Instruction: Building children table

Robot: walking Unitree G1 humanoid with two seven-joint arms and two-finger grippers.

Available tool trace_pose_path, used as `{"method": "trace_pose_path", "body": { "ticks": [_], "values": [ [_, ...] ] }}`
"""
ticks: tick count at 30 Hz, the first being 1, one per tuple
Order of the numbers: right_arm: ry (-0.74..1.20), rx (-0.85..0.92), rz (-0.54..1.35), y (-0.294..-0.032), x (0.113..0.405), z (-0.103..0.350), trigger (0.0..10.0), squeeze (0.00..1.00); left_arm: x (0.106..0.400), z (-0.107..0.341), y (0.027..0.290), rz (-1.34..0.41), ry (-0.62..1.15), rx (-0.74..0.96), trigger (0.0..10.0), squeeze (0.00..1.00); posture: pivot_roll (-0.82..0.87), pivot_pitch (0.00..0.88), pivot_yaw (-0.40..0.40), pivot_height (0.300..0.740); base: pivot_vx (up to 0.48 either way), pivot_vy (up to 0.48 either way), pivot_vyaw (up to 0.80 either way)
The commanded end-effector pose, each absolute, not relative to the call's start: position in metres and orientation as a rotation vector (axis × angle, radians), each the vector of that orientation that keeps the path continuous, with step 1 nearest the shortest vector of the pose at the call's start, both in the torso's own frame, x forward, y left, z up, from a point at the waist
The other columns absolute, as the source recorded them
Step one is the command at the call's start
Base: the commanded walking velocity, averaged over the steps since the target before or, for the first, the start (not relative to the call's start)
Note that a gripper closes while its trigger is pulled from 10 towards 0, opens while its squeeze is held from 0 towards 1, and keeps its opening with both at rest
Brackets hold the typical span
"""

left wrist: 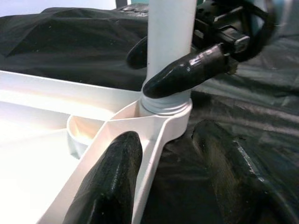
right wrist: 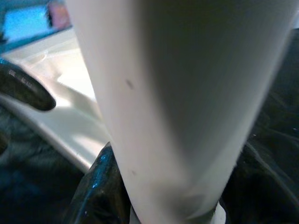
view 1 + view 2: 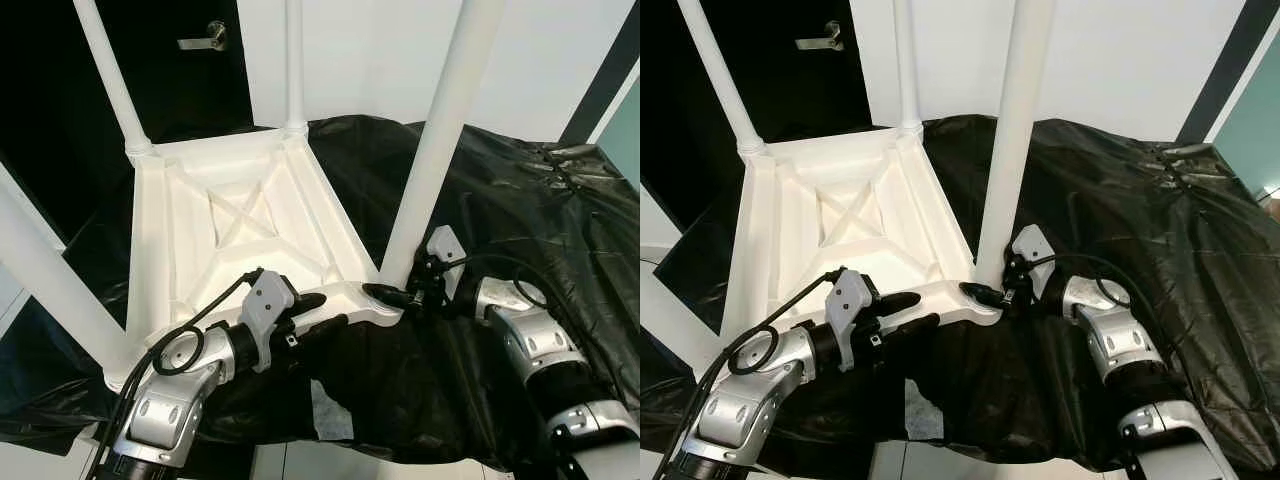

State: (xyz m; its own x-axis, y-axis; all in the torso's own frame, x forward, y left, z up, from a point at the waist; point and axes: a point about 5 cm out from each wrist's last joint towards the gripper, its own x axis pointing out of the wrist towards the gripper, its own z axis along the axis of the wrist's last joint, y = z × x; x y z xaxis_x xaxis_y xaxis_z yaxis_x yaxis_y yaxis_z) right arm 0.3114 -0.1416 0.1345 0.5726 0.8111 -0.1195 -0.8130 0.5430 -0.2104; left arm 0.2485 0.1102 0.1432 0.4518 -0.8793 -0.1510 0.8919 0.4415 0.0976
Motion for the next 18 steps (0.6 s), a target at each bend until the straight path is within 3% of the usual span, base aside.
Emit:
{"method": "trace_pose_path", "body": {
  "ticks": [1,6,7,13,15,18],
  "values": [
    [0.027,-0.243,0.930,-0.135,0.307,0.128,10.0,0.00,0.251,0.143,0.113,-1.045,0.082,0.183,10.0,0.00,0.02,0.000,-0.038,0.740,0.000,0.000,0.00],
    [0.018,-0.262,0.842,-0.133,0.307,0.125,10.0,0.00,0.251,0.143,0.113,-1.052,0.085,0.188,10.0,0.00,0.01,0.000,-0.032,0.740,0.000,0.000,0.00],
    [0.012,-0.233,0.664,-0.129,0.304,0.122,10.0,0.00,0.251,0.143,0.112,-1.062,0.089,0.189,10.0,0.00,0.00,0.000,-0.027,0.740,0.000,0.000,0.00],
    [0.028,-0.170,0.423,-0.125,0.301,0.119,10.0,0.00,0.251,0.143,0.112,-1.066,0.090,0.188,10.0,0.00,0.00,0.000,-0.024,0.740,0.000,0.000,0.00],
    [0.029,-0.126,0.251,-0.118,0.298,0.120,10.0,0.00,0.253,0.143,0.111,-1.065,0.087,0.185,10.0,0.00,-0.01,0.000,-0.023,0.740,0.000,0.000,0.00],
    [0.036,-0.111,0.218,-0.117,0.298,0.119,10.0,0.00,0.253,0.143,0.111,-1.065,0.086,0.184,10.0,0.00,-0.01,0.000,-0.023,0.740,0.000,0.000,0.00]
  ]
}}
